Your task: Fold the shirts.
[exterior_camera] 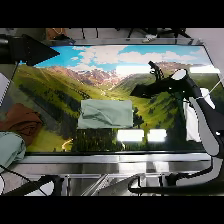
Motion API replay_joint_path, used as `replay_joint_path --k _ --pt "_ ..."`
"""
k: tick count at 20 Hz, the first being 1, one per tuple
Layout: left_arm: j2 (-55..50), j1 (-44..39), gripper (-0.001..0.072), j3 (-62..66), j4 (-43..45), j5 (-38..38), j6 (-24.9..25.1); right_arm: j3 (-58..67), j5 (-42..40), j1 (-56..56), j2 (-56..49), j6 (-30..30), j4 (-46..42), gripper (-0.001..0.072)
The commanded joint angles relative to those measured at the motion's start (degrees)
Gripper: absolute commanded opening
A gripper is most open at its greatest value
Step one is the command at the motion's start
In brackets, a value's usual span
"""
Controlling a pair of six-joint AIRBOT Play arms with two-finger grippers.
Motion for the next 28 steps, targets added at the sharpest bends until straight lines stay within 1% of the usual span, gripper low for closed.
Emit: replay_joint_path --k 1,8,11,12,13,14,15,17,20,24,28 --pt "0.02 -1.01 0.0016 0.00 0.04 0.50 0.11 -0.02 6.84 -2.45 -4.28 3.80 -4.96 0.0695" --pt "0.02 -1.01 0.0016 0.00 0.09 0.26 0.11 -0.02 6.01 2.80 -14.43 3.76 -4.57 0.0694" --pt "0.02 -1.01 0.0016 0.00 0.07 0.26 0.09 -0.02 6.10 4.00 -15.91 1.92 -0.42 0.0679" --pt "0.02 -1.01 0.0016 0.00 0.07 0.26 0.09 0.00 6.69 4.22 -15.74 -0.48 3.54 0.0480" --pt "0.02 -1.01 0.0016 0.00 0.07 0.28 0.11 0.07 7.69 4.22 -15.32 -3.96 8.41 0.0214" --pt "0.02 -1.01 0.0016 0.00 0.07 0.26 0.09 0.26 9.09 4.15 -14.73 -6.67 12.98 0.0099" --pt "0.02 -1.01 0.0016 0.00 0.07 0.26 0.09 1.03 10.32 3.87 -13.86 -8.17 16.70 0.0031" --pt "0.02 -1.01 0.0016 0.00 0.04 0.26 0.09 4.07 10.69 2.36 -11.06 -8.79 20.17 0.0016" --pt "0.02 -1.01 0.0016 0.00 0.07 0.26 0.11 13.11 9.79 -3.45 -5.62 -7.93 20.79 0.0015" --pt "0.02 -1.01 0.0016 0.00 0.04 0.28 0.11 23.91 4.59 -15.72 -0.35 -1.66 20.74 0.0014" --pt "0.04 -1.01 0.0016 -0.20 0.02 0.31 0.11 28.13 2.40 -29.75 0.52 1.90 20.59 0.0015"
